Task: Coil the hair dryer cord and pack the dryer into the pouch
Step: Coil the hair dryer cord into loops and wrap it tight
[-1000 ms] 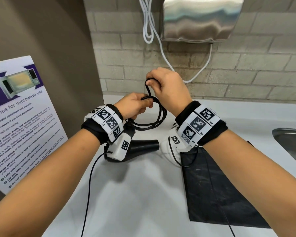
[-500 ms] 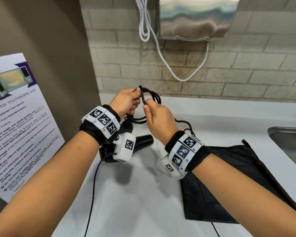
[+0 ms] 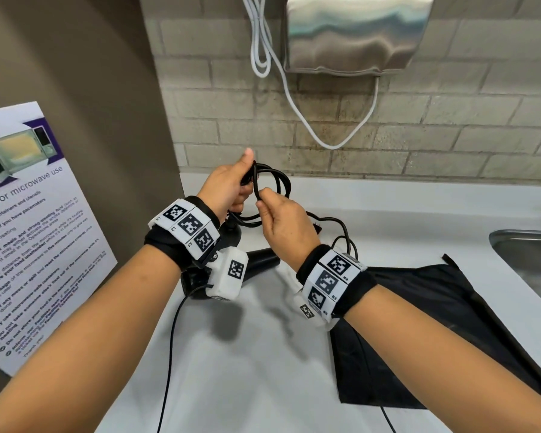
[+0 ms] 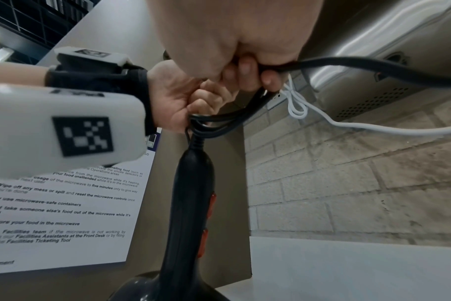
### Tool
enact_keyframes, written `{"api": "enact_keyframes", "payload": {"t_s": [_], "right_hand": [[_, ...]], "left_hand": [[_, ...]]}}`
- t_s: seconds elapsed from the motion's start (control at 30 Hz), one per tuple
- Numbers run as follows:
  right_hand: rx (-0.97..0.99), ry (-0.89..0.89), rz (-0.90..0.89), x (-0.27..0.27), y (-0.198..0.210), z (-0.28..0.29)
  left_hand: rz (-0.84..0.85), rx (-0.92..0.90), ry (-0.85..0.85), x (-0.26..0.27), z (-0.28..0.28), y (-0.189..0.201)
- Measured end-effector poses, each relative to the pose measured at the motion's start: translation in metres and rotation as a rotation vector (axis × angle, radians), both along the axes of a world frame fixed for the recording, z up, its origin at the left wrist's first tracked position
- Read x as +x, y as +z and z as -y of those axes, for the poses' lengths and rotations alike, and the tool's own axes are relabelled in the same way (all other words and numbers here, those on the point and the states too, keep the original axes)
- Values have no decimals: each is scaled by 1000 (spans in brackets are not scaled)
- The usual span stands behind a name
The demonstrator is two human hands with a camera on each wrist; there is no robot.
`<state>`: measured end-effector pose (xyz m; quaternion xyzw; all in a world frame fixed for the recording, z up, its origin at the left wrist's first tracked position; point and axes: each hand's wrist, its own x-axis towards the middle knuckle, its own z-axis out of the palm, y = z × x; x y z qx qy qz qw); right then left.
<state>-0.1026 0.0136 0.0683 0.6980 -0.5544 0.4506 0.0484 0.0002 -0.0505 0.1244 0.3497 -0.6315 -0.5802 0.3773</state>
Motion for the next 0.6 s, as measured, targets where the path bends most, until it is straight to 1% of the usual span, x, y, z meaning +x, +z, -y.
{"api": "enact_keyframes", "payload": {"t_s": [0.2, 0.27, 0.33, 0.43, 0.5, 0.6], "right_hand": [[61, 34, -8, -8, -2, -1], [70, 18, 6, -12, -6, -3], [48, -44, -16, -16, -12, -5], [29, -203, -75, -20, -22, -8], [60, -235, -18, -23, -31, -10], [102, -204, 77, -25, -40, -13]], "left_hand": [[34, -85, -5, -2, 0, -1], [25, -101, -4, -2, 1, -2], [9, -110, 6, -2, 1, -3], [-21, -112, 43, -1, 3, -3], [-45, -106, 76, 2, 6, -2], [-42, -132, 114, 3, 11, -4]]}}
